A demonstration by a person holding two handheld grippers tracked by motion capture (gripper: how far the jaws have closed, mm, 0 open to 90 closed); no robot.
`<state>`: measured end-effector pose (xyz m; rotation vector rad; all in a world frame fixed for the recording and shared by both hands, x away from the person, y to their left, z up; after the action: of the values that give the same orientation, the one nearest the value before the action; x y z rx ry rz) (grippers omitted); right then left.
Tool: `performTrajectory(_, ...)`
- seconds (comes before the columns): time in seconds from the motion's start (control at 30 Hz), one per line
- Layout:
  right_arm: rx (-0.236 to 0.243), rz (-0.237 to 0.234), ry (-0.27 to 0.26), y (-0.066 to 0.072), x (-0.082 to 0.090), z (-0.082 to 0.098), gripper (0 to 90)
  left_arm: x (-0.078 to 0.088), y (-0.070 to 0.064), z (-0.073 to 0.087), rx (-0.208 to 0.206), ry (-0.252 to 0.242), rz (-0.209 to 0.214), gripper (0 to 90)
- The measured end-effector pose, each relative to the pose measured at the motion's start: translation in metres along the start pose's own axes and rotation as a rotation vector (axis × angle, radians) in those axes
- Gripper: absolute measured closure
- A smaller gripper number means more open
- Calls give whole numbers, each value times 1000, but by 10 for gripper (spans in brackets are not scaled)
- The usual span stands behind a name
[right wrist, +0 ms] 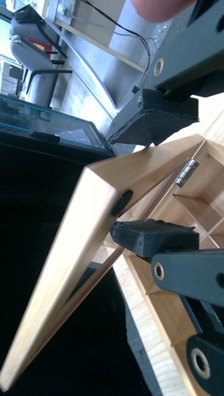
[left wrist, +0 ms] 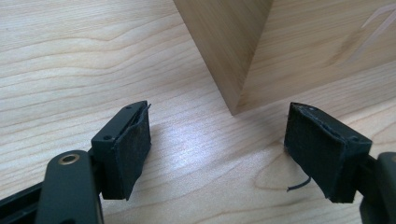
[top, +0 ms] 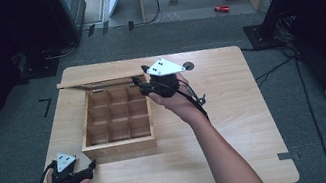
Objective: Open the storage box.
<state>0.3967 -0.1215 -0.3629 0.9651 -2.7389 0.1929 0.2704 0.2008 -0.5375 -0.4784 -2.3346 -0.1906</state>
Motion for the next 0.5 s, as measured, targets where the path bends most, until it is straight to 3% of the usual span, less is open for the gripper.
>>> performTrajectory(0.1,20,24,11,-2,-10,3,528,0,0,0,3,-2,3,233)
performTrajectory(0.3,-25,26,0,-12,-20,3,543,0,0,0,3,-3,7,233)
performTrajectory(0.5,-23,34,10,-20,-28,-1,567,0,0,0,4,-4,11,233)
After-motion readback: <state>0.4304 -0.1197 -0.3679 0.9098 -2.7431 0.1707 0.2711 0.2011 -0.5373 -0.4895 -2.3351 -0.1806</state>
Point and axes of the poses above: each handheld gripper's, and its own axes: x roughly backward along the jaws, z roughly out of its underside, y roughly to its left, the point moved 3 cm from there along -x, roughly forward along the jaws
